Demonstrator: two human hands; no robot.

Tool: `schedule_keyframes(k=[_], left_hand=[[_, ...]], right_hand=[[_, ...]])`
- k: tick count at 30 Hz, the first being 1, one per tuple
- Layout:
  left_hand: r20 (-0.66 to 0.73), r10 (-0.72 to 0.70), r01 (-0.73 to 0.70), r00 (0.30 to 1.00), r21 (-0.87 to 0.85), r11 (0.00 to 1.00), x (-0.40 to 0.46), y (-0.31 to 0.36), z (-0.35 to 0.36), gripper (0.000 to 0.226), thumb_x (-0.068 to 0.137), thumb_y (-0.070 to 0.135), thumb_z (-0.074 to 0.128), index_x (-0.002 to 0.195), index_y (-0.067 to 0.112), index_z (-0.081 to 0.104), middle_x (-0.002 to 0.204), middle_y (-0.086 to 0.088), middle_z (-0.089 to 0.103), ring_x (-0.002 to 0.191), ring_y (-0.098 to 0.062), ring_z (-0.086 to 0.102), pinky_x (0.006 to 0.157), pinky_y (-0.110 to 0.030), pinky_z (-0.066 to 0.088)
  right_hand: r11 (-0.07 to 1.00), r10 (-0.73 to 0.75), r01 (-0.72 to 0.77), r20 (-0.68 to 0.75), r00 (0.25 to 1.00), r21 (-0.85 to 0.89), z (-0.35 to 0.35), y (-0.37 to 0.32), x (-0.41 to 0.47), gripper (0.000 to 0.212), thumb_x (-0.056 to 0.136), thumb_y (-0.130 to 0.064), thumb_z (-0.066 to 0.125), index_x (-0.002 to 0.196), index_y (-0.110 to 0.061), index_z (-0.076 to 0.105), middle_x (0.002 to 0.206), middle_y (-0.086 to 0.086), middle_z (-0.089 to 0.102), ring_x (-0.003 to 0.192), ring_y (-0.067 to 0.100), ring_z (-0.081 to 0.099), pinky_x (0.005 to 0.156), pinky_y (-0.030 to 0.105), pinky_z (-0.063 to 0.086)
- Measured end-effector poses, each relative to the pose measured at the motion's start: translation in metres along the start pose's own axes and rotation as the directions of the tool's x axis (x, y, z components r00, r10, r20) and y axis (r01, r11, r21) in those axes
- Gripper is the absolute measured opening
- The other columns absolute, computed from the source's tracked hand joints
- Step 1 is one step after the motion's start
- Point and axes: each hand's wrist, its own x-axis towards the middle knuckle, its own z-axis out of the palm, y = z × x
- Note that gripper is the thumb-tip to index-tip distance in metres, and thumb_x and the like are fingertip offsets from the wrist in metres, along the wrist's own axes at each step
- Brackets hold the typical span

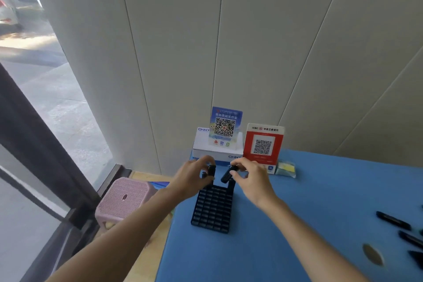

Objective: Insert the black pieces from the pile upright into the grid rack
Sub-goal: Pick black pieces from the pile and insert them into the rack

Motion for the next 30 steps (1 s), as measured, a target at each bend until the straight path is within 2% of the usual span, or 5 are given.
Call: schedule_keyframes(k=[6, 10, 15, 20, 30], left_hand=[[0.113, 0.092, -0.089, 0.989, -0.029, 0.996, 0.022, -0.02, 0.011, 0.032, 0.082, 0.02, 0.067, 0.107, 0.025, 0.046, 0.105, -0.001, 0.062, 0.09, -0.018, 0.061, 0.075, -0.039, 0.053], [0.162, 0.123, -0.118, 0.979, -0.037, 0.992, 0.028, -0.032, 0.019, 0.031, 0.082, 0.018, 0.066, 0.103, 0.024, 0.044, 0.101, 0.001, 0.062, 0.084, -0.018, 0.058, 0.074, -0.04, 0.052], [0.197, 0.123, -0.117, 0.973, -0.039, 0.992, 0.032, -0.049, 0.026, 0.033, 0.082, 0.018, 0.065, 0.1, 0.028, 0.039, 0.099, -0.005, 0.064, 0.08, -0.022, 0.056, 0.071, -0.04, 0.051], [0.199, 0.121, -0.114, 0.972, -0.047, 0.992, 0.036, -0.055, 0.029, 0.031, 0.084, 0.02, 0.065, 0.105, 0.024, 0.042, 0.104, -0.006, 0.064, 0.09, -0.023, 0.058, 0.073, -0.036, 0.05], [0.195, 0.177, -0.187, 0.965, 0.035, 0.982, 0.031, -0.056, 0.033, 0.032, 0.087, 0.022, 0.061, 0.106, 0.028, 0.036, 0.097, -0.007, 0.063, 0.083, -0.026, 0.058, 0.07, -0.04, 0.051]], right_hand=[[0.99, 0.093, -0.089, 0.032, 0.995, -0.112, 0.019, 0.001, 0.009, 0.019, 0.084, -0.018, 0.067, 0.102, -0.023, 0.065, 0.096, -0.008, 0.065, 0.095, 0.01, 0.051, 0.082, 0.028, 0.046], [0.977, 0.152, -0.142, 0.056, 0.987, -0.158, 0.029, 0.005, 0.009, 0.017, 0.084, -0.017, 0.065, 0.101, -0.023, 0.064, 0.095, -0.009, 0.064, 0.094, 0.009, 0.05, 0.08, 0.032, 0.048], [0.966, 0.217, -0.202, 0.086, 0.972, -0.163, 0.037, 0.01, 0.009, 0.019, 0.083, -0.02, 0.065, 0.099, -0.031, 0.062, 0.096, -0.006, 0.062, 0.092, 0.01, 0.055, 0.082, 0.033, 0.05], [0.965, 0.184, -0.164, 0.084, 0.979, -0.205, 0.041, 0.009, 0.011, 0.017, 0.085, -0.016, 0.063, 0.102, -0.02, 0.064, 0.093, -0.011, 0.062, 0.097, 0.011, 0.052, 0.082, 0.033, 0.049], [0.952, 0.123, -0.092, 0.089, 0.988, -0.293, 0.042, 0.014, 0.012, 0.008, 0.085, -0.015, 0.061, 0.092, -0.016, 0.062, 0.098, -0.007, 0.068, 0.096, 0.017, 0.052, 0.071, 0.033, 0.049]])
